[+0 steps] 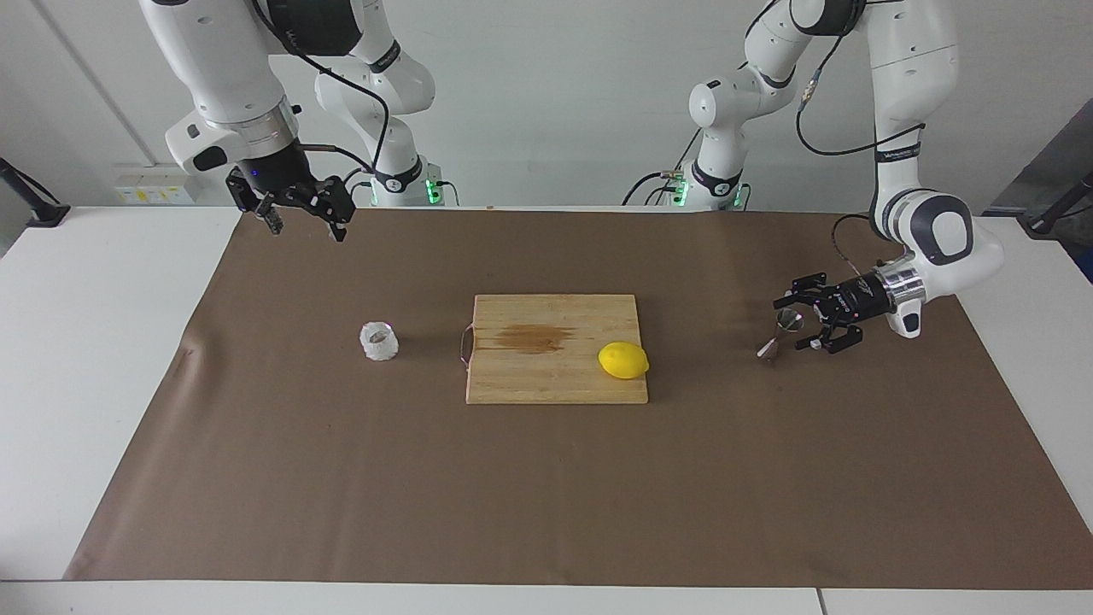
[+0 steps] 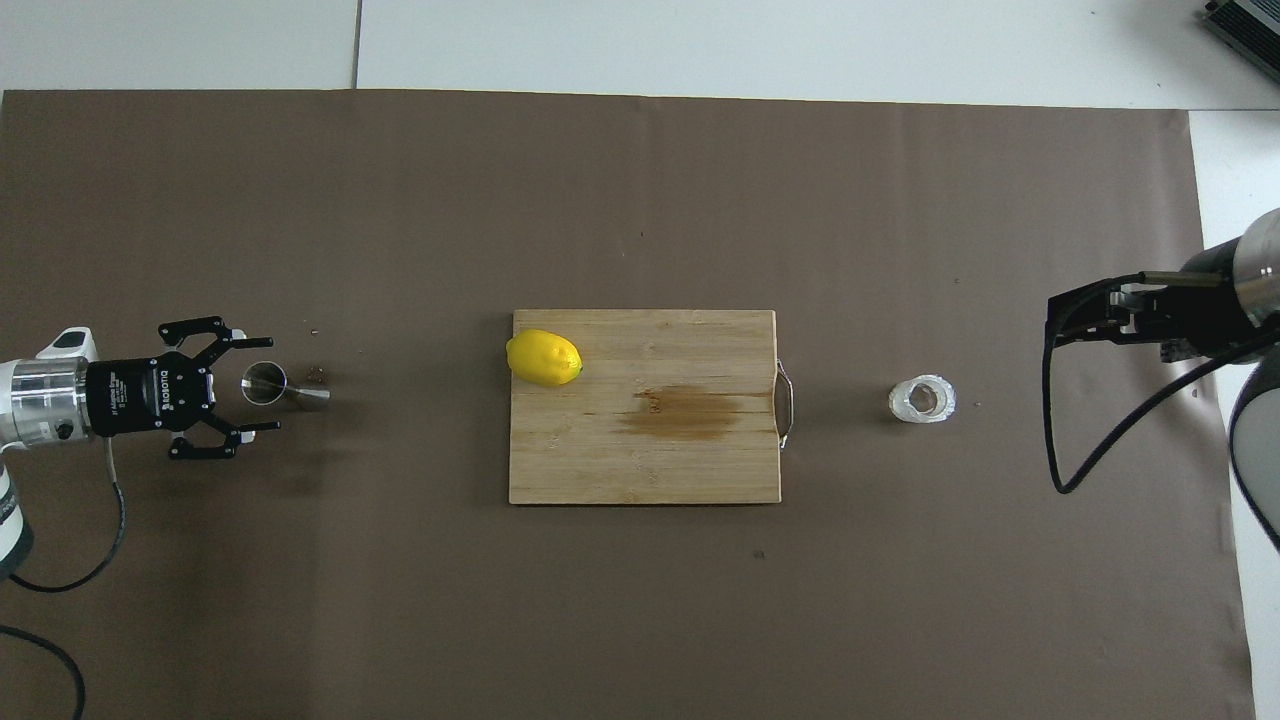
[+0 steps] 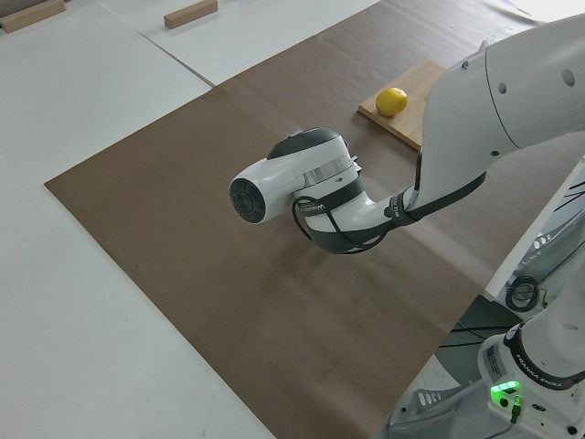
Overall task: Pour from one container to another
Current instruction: 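Close the left gripper around the small metal cup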
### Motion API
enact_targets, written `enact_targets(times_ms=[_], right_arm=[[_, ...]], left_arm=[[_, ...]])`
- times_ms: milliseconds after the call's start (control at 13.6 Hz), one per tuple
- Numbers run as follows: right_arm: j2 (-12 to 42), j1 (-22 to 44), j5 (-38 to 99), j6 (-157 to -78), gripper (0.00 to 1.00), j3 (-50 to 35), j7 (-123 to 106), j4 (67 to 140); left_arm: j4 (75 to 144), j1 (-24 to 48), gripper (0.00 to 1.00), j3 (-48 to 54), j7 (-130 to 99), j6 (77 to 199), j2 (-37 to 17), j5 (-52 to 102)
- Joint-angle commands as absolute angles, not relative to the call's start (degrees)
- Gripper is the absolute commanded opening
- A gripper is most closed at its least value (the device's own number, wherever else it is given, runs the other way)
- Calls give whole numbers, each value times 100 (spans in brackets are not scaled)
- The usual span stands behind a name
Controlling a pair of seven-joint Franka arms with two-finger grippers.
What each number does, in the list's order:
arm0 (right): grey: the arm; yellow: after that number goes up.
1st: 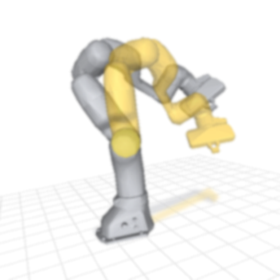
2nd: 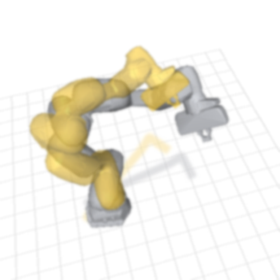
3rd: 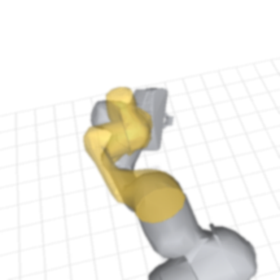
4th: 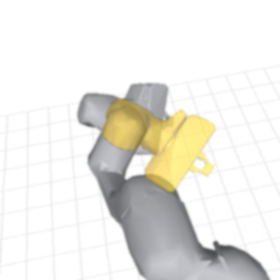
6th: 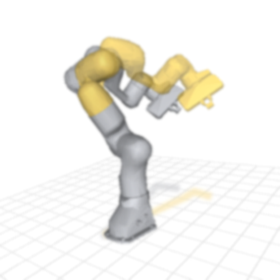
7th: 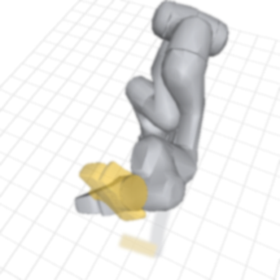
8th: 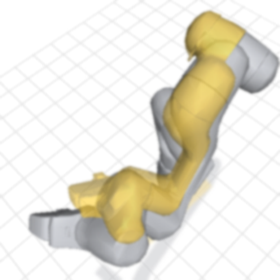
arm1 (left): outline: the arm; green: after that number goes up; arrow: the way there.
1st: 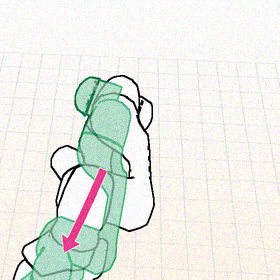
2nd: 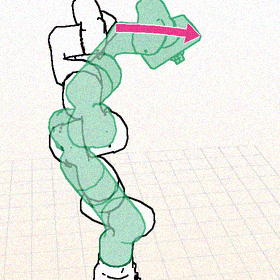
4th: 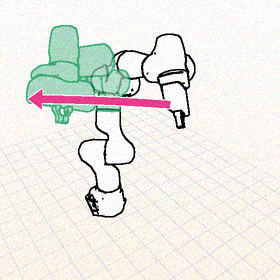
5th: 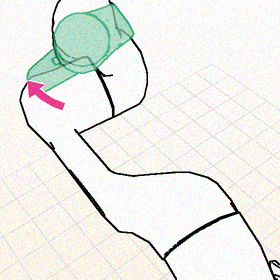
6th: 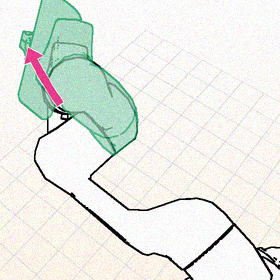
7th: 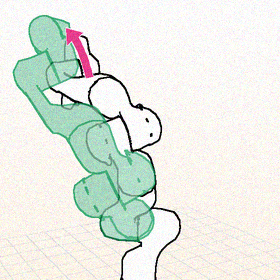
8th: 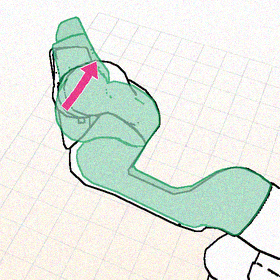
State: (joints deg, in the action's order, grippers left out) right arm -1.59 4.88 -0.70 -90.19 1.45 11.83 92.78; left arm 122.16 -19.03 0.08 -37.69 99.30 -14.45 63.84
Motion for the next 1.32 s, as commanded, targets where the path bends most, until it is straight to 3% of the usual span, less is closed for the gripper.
enact_targets(times_ms=[0, 880, 1247], right_arm=[[-281, 413, 26, -9061, 100, 123, 1063, 9413], [-281, 413, 26, -9053, 100, 123, 1063, 9413], [-281, 413, 26, -9062, 100, 123, 1063, 9413]], left_arm=[[12419, -1793, 100, -53, -3841, 10081, -1274, 6530], [12419, -1846, 100, -62, -4043, 10081, -1318, 6530], [12410, -1828, 79, -62, -4043, 10081, -1318, 6530]])
